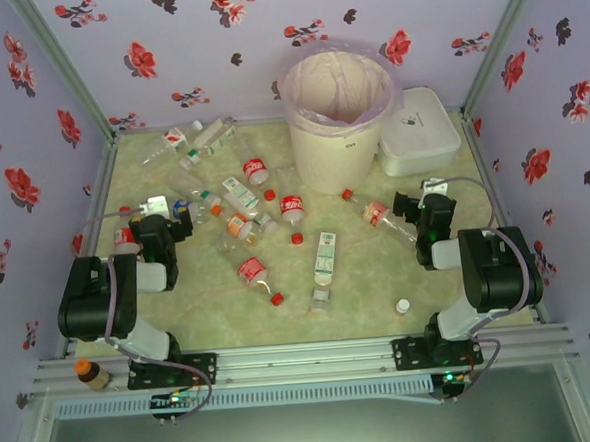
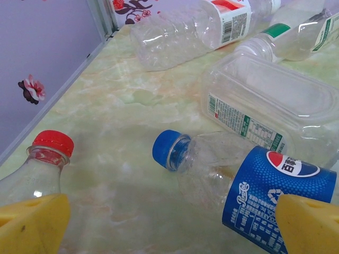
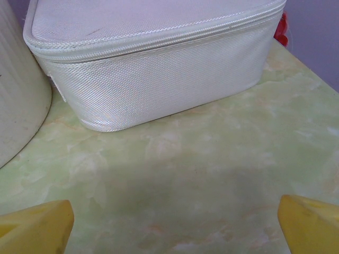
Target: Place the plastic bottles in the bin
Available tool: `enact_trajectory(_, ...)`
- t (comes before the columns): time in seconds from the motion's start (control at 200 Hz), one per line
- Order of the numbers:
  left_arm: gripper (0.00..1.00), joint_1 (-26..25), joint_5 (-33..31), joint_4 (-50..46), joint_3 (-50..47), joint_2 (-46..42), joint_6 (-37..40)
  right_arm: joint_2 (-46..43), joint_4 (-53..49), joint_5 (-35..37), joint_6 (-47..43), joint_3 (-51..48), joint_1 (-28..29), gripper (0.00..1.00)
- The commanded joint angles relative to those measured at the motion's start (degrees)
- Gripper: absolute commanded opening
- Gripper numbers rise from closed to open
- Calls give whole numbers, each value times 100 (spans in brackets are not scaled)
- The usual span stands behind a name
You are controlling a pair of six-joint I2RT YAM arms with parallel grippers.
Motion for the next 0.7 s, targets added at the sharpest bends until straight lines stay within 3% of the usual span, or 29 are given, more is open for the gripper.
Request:
enact_trajectory(0.0,100,52,83,30,115,-72,-37,-11,66,-26,69,95,-36,99)
enact_trajectory(0.405,100,127,223,26,102,-89,-186,-52,60,63,109,121,-36,100)
enact_trajectory(0.47,100,121,125,-210,170,-257,-234,-378,-725,391,220,394,-36,99)
enact_trajectory(0.535,100,121,6,-1115,466,-678,-271,-824,-2044,505,282,913,-36,99)
enact_trajectory(0.695,100,112,-138,-2763,1174,-1597,-400,-1491,-3333,462,674,1540,-27,99)
